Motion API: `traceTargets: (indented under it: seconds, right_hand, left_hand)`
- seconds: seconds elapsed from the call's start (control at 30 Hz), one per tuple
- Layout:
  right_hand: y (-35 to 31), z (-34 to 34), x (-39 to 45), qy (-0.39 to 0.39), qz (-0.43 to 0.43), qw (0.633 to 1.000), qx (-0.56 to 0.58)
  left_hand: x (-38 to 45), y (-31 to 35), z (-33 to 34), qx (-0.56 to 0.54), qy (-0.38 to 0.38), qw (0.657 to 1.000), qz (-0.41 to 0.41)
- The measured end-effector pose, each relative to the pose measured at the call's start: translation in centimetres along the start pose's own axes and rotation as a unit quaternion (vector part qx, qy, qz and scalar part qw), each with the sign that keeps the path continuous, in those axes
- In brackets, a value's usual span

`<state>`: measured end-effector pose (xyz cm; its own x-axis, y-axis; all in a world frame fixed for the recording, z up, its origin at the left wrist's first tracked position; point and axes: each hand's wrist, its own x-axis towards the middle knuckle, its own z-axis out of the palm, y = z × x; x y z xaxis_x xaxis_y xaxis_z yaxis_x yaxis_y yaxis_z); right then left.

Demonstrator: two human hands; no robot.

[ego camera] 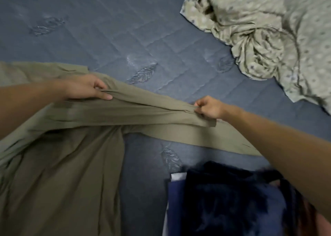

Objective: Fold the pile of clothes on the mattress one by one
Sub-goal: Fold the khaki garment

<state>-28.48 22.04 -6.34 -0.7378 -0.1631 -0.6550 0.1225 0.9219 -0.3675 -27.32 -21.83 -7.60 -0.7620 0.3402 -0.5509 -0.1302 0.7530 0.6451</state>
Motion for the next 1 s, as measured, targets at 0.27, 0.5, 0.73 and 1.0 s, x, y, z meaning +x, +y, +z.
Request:
traceTargets:
  seconds: [0.27,0.5,0.73,1.0]
  right_hand:
    - [17.8,-3.1,-3.9,0.003,0.045,0.999,0.004]
    - [29.1,-3.2,-5.7,0.044,0.092,0.993,-0.052]
    - [35.3,-4.0,-6.5,0.059,0.177,0.970,-0.156]
    - [32.1,-2.1,-6.3,0.115,0.171,0.936,-0.286]
  left_hand:
    - [10.1,12.3,9.8,-0.009,-0.077,0.996,0.035]
    - [16.8,19.5,16.5,0.021,-0.136,0.989,0.057]
    - [20.2,24.3,23.1,0.005,-0.150,0.984,0.094]
    - [18.6,21.1,21.1,0.096,-0.108,0.987,0.071]
